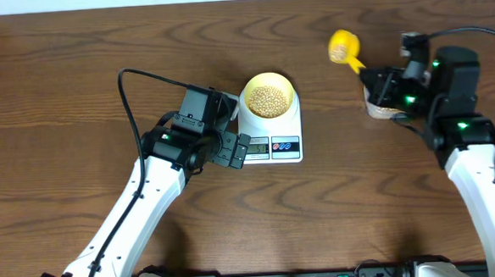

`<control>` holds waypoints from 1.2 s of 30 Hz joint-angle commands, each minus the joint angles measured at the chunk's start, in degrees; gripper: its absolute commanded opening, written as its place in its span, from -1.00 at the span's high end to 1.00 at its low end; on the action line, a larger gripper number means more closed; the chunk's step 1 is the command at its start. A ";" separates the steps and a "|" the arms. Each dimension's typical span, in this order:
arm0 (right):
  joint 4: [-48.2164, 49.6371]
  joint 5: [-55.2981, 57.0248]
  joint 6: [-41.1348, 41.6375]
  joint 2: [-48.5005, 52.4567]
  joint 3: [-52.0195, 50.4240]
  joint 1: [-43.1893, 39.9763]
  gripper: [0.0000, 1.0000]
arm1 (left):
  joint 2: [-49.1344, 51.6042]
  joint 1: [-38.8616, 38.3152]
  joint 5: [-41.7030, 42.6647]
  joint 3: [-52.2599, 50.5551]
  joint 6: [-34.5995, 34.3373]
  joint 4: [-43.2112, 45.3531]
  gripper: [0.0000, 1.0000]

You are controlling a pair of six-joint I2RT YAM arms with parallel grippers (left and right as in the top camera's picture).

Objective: Scoop item into bowl and weigh 50g on scale
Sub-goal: 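Carry the yellow scoop with the right gripper back to the tub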

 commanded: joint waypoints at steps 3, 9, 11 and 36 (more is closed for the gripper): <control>-3.76 -0.31 -2.86 -0.79 0.02 -7.41 0.98 | -0.20 -0.13 -0.31 0.00 0.81 -0.13 -0.96; -10.95 14.47 -14.71 -0.70 0.00 -9.75 0.97 | -0.20 -0.13 -0.31 0.00 0.81 -0.13 -0.96; -11.10 17.86 -18.21 -0.63 0.00 -9.18 0.98 | -0.20 -0.13 -0.31 0.00 0.81 -0.13 -0.96; -14.58 27.71 -17.44 3.98 0.00 -3.19 0.97 | -0.20 -0.13 -0.31 0.00 0.81 -0.11 -0.96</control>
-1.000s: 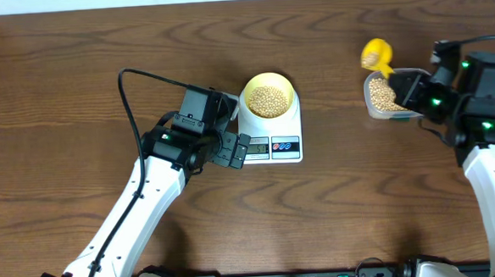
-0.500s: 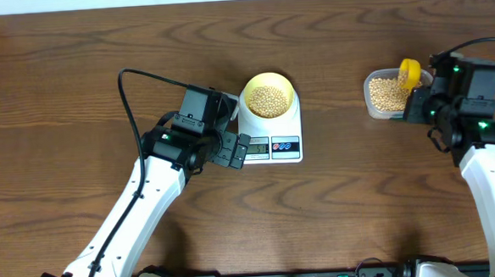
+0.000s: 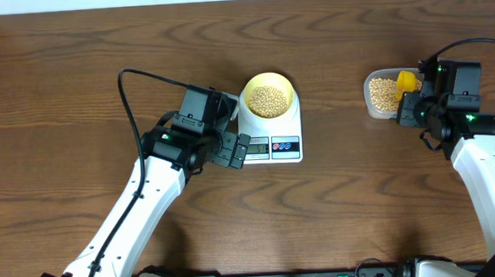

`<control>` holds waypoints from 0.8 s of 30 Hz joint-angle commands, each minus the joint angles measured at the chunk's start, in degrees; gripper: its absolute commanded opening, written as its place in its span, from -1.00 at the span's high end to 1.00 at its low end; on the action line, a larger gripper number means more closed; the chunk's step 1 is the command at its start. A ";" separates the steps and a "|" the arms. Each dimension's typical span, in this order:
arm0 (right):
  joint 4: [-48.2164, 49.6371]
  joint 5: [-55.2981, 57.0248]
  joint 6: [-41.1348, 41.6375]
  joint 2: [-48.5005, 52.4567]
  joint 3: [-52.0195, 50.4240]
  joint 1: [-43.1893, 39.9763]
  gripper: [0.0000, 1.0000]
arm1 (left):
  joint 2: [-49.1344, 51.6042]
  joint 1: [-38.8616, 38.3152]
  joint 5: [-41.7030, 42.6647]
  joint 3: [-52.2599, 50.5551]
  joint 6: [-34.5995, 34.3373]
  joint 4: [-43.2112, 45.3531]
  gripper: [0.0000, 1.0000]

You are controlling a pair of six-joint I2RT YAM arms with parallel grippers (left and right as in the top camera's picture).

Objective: Scoop item into bowl and weigh 50g on scale
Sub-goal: 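Carry the yellow scoop with the right gripper back to the tub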

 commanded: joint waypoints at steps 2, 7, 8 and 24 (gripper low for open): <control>-0.07 0.04 4.76 0.07 0.02 0.33 0.97 | -0.20 -0.13 -0.33 0.00 0.81 -0.13 -0.96; 0.46 0.94 9.16 -0.76 0.04 0.33 0.97 | -0.20 -0.13 -0.33 0.00 0.81 -0.13 -0.95; 0.70 2.12 9.16 -1.38 0.04 0.35 0.98 | -0.20 -0.13 -0.33 0.00 0.81 -0.13 -0.96; 1.29 9.79 -11.93 -5.99 0.04 3.15 0.97 | -0.20 -0.13 -0.33 0.00 0.81 -0.13 -0.96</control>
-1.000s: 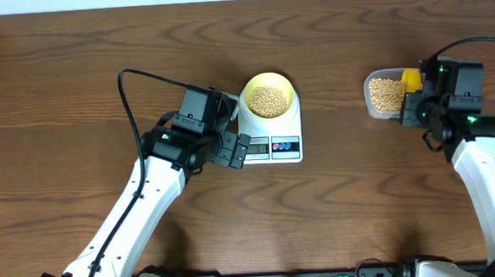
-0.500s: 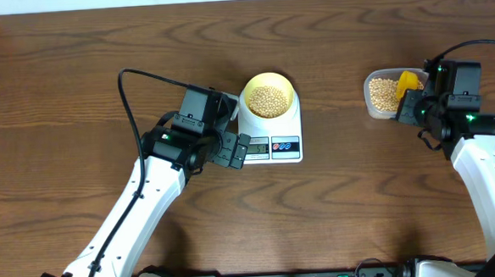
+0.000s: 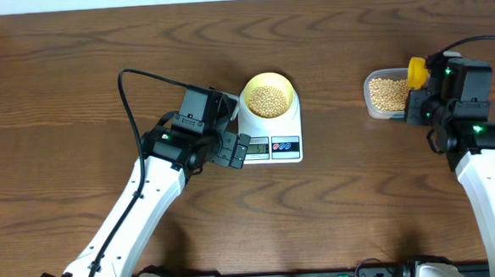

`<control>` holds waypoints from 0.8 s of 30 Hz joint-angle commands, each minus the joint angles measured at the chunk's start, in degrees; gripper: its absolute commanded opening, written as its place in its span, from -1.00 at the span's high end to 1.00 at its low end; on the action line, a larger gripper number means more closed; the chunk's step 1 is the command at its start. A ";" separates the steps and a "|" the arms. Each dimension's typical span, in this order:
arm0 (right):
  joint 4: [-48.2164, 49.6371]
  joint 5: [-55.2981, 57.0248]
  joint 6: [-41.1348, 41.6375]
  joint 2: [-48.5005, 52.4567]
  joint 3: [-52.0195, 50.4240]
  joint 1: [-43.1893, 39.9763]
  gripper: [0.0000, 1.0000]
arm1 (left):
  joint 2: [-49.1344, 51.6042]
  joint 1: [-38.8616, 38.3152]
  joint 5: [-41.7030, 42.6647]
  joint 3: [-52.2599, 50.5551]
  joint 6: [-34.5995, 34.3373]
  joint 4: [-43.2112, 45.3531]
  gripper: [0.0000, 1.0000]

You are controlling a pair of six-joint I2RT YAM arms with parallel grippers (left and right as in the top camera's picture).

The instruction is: Scoop item into bowl and weigh 50g on scale

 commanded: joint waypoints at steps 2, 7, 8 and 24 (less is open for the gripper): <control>0.63 12.50 -5.11 -0.26 0.04 4.22 0.98 | -0.20 -0.13 -0.33 0.00 0.81 -0.09 -0.96; 0.92 15.17 -9.97 -0.24 0.04 8.92 0.98 | -0.20 -0.13 -0.33 0.00 0.81 -0.11 -0.96; 0.85 15.72 -10.91 -0.24 0.04 9.75 0.98 | -0.20 -0.13 -0.33 0.00 0.81 -0.11 -0.96; 14.82 -30.73 10.29 0.85 0.04 12.61 0.98 | -0.20 -0.13 -0.33 0.00 0.81 -0.11 -0.96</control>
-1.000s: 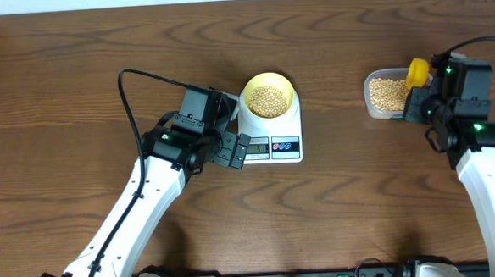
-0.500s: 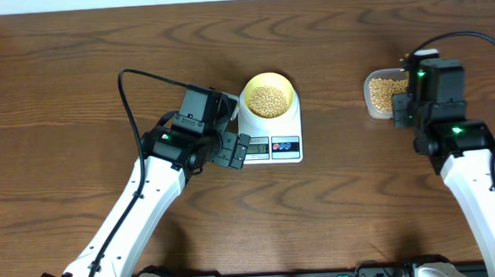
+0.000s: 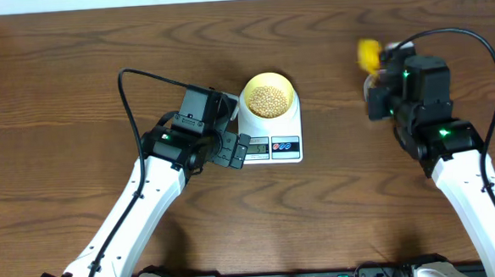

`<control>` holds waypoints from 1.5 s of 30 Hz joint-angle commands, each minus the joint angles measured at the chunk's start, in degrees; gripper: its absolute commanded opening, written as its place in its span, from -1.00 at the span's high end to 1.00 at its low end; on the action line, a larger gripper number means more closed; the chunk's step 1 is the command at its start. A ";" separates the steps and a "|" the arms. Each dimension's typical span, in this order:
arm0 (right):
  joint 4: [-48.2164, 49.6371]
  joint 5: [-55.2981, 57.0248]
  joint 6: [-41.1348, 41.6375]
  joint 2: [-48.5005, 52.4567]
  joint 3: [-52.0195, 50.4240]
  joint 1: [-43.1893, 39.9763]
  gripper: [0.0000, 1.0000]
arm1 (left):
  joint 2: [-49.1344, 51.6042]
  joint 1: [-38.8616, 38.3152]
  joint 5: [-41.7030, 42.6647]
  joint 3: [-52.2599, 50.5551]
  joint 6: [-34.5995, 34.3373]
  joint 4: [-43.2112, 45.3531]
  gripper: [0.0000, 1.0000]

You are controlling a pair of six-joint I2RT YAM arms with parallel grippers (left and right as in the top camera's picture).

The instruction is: Scoop item into bowl and weigh 50g on scale

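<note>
A yellow bowl (image 3: 246, 88) full of pale grains (image 3: 268, 101) stands on the white scale (image 3: 284, 149) at mid-table. My left gripper (image 3: 232, 127) sits against the scale's left edge, open, one finger near the bowl and the other near the display. My right gripper (image 3: 381, 66) is shut on the handle of a yellow scoop (image 3: 368, 53), which is blurred and raised above the far left side of the grain container (image 3: 367, 88). My right arm hides most of that container. Whether the scoop holds grains cannot be told.
The wooden table carries only the scale, the bowl and the container. A black cable loops from the left arm (image 3: 124, 85) and another arcs over the right arm (image 3: 481, 58). The table's far edge runs along the top of the overhead view.
My right arm has moved left over the container. The scoop, then at the container's right rim, is now raised beyond its far left side. The left arm has not moved.
At first my right gripper held the scoop, with grains in it, raised left of the container. Then the scoop was down in the container's grains, then at its right rim. Now it is raised on the left again. The left gripper stayed by the scale throughout.
</note>
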 commanded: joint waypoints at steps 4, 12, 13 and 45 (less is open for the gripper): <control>12.83 -35.93 8.52 3.43 0.11 1.01 0.98 | -0.20 -0.13 -0.31 0.00 0.81 -0.15 -0.96; 16.87 -37.55 3.74 10.73 0.11 3.98 0.98 | -0.20 -0.13 -0.31 0.00 0.81 -0.15 -0.96; 16.94 -37.33 1.86 11.04 0.11 4.22 0.98 | -0.20 -0.13 -0.31 0.00 0.81 -0.15 -0.96; 12.44 -13.75 -9.27 14.12 0.09 14.12 0.98 | -0.20 -0.13 -0.31 0.00 0.81 -0.15 -0.96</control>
